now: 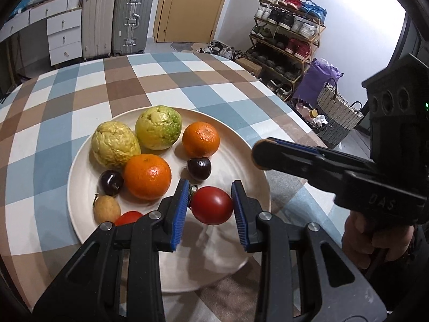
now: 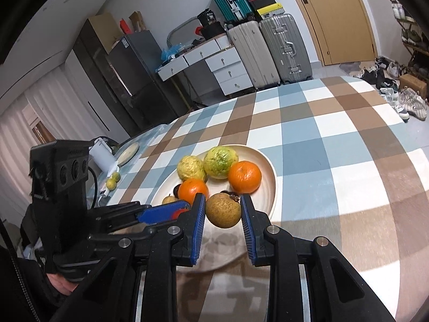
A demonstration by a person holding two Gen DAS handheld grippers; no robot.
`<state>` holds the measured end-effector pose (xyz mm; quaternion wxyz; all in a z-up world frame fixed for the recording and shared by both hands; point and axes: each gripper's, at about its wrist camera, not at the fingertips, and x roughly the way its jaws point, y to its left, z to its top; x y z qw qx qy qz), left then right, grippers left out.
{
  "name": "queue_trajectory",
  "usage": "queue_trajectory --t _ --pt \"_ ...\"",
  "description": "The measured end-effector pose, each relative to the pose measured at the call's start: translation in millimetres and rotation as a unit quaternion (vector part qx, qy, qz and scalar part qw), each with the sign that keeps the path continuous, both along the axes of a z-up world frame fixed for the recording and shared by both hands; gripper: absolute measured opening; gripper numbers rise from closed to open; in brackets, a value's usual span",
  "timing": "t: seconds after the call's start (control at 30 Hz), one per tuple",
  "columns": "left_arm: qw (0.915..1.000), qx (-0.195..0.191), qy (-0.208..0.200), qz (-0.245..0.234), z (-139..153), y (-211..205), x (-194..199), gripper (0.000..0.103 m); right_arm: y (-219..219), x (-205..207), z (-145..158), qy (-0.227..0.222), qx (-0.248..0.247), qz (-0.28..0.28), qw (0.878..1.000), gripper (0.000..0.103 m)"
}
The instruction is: Organize fruits
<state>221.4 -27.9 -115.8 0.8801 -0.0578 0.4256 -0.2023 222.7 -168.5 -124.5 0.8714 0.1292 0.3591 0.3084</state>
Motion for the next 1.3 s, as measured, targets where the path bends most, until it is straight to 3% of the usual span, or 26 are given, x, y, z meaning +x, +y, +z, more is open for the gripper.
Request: queue_trajectory --t 0.57,0.63,0.7,0.73,0.87,1.0,1.1,1.3 --pt "0.9999 -0.005 0.000 -0.009 -12.7 -1.0 13.8 0.030 7.1 32.5 -26.5 0.037 -0.006 -0.005 0.999 0.028" --pt "1.0000 0.000 -0.005 -0.003 -10.5 0.3 12.7 0.030 7.0 32.7 -26.0 0.036 0.001 -0.001 0.999 0.032" --pt "1.0000 -0.001 -0.006 -0.001 -7.8 2.6 12.1 0.031 5.3 30.3 -24.1 0.029 0.005 -0.004 1.000 0.047" --pt "1.0000 -0.002 -0.006 0.002 -6.1 4.3 11.7 0.032 4.2 28.9 -22.2 0.022 0.006 -0.007 1.000 0.050" --pt "0.9998 -0.004 -0.016 0.007 4.1 7.4 2.2 0.045 -1.2 24.1 -15.1 0.012 0.014 -0.016 1.000 0.052" --pt "0.9992 -0.007 -0.036 0.014 21.1 9.7 -13.0 0.056 -9.6 13.1 -6.3 0.004 0.025 -0.030 0.999 0.066" --pt "0.9986 -0.003 -0.049 0.017 35.2 10.9 -24.9 0.057 -15.4 -0.4 5.0 -0.011 0.029 -0.042 0.999 0.074" --pt "0.9951 0.000 -0.090 0.041 70.7 19.5 -58.1 0.076 -25.1 -28.6 27.8 -0.034 0.031 -0.064 0.997 0.077"
